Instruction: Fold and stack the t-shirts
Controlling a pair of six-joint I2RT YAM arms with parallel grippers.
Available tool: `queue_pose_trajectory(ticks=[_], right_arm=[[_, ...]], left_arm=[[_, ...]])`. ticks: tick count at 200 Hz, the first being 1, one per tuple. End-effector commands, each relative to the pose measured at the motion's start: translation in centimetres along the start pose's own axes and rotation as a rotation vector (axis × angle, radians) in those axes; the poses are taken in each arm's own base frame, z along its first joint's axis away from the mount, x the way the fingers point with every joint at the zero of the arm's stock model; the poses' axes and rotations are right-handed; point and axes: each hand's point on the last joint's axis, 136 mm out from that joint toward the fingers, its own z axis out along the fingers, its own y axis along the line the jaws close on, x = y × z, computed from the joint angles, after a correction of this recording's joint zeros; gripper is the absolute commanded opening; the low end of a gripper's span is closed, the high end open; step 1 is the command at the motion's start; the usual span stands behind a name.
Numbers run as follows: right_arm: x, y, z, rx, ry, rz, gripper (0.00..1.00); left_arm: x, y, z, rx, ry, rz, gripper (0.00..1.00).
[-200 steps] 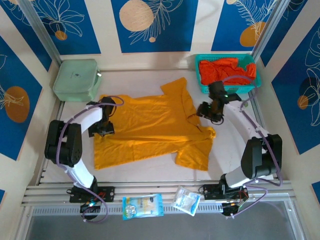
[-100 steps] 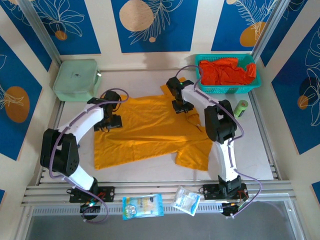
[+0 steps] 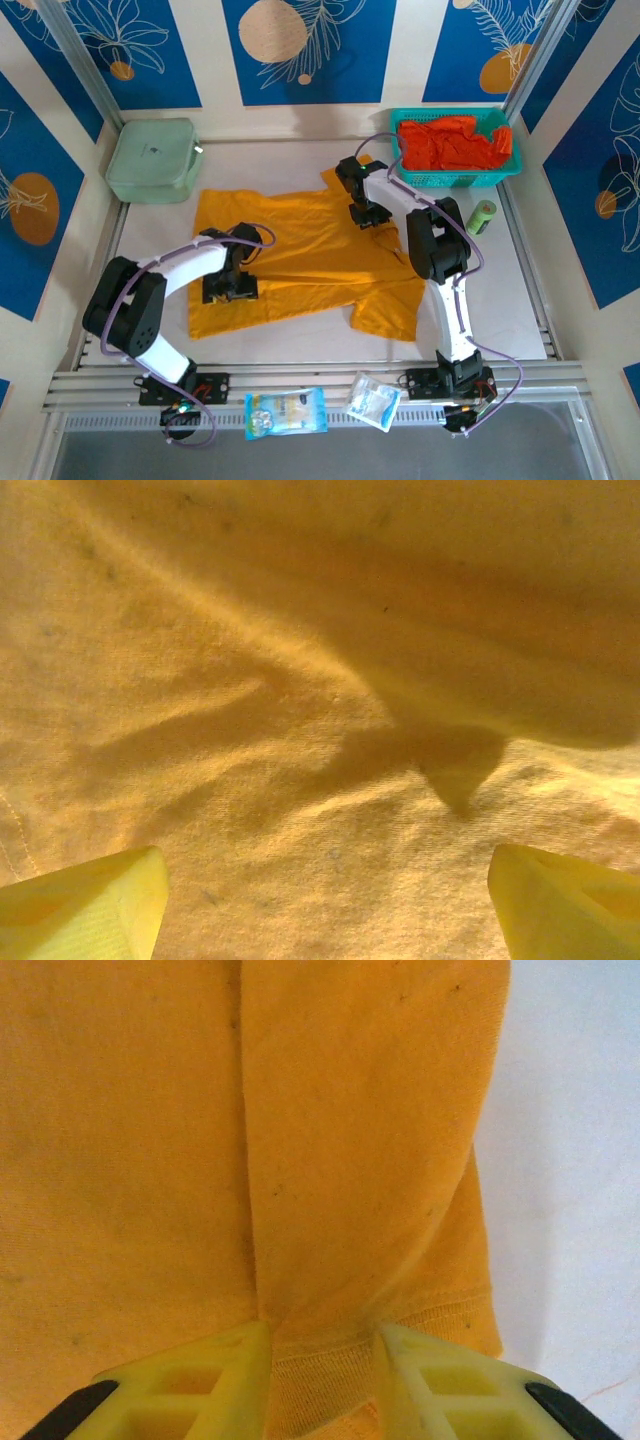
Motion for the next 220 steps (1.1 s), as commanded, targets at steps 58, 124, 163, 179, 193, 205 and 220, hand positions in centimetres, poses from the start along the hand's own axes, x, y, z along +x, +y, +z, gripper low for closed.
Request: queue_pose_trajectory(ticks=[58,124,163,179,193,205,220], right_arm=[[2.0,1.0,1.4,0.002,0.064,0.007,0.31],[1.9,0.6,1.7,0.02,0.076,0.018,0.2],[-0.2,-1.6,-0.8,0.084,0.011,0.005,0.0],[-1.6,-3.3,-1.7,0.14,-0.024,0.003,0.0],[-2.7,-5.1,-2.1,0.193,-0.047,0.013,0.0],[-3.8,-7.0,-2.2,0.264,-0.071,0.029,0.0],[-5.3,-9.5,-1.9,0.376,-0.107,0.036,0.0]], left_arm=[[0.0,-0.8,0.5,0.02,0.004,-0.015,0.83],[0.2,-0.4,1.2,-0.015,0.018,-0.011,0.83],[1.6,0.6,2.4,-0.047,0.053,-0.034,0.81],[2.2,0.8,2.9,-0.047,0.068,-0.038,0.8],[2.7,1.1,3.2,-0.055,0.076,-0.039,0.8],[2.9,1.3,3.3,-0.06,0.08,-0.038,0.79],[3.0,1.4,3.2,-0.062,0.078,-0.037,0.79]])
